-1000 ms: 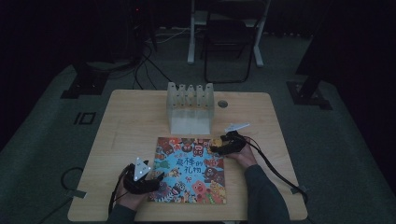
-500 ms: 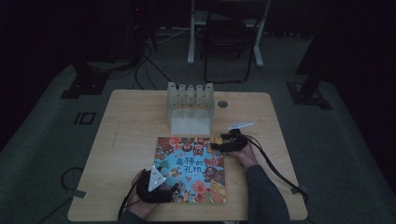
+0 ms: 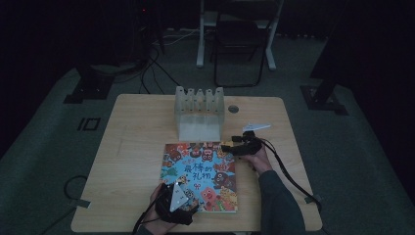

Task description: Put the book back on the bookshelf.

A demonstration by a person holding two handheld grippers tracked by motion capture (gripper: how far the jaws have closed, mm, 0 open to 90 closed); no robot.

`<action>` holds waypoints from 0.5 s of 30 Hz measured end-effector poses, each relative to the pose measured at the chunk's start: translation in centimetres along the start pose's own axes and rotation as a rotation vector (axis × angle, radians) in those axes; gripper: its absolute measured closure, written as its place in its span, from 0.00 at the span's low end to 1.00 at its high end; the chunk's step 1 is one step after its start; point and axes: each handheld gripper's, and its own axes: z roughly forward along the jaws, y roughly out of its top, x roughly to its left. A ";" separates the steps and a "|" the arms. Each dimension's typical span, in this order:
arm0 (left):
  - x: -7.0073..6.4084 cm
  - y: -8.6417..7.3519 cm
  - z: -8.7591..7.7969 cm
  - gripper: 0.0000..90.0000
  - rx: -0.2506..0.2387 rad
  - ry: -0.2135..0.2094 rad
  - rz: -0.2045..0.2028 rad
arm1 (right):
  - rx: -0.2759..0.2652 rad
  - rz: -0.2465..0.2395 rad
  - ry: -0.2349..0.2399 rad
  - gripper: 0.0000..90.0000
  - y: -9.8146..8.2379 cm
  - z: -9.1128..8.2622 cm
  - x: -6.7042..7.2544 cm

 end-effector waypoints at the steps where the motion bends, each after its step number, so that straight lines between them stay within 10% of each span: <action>1: -0.2 0.1 0.1 0.03 0.001 -0.003 0.008 | -0.003 0.004 0.003 0.17 0.1 0.0 0.0; 15: -2.9 0.8 2.5 0.01 0.008 0.024 0.130 | -0.024 0.005 0.014 0.17 0.7 -0.5 0.4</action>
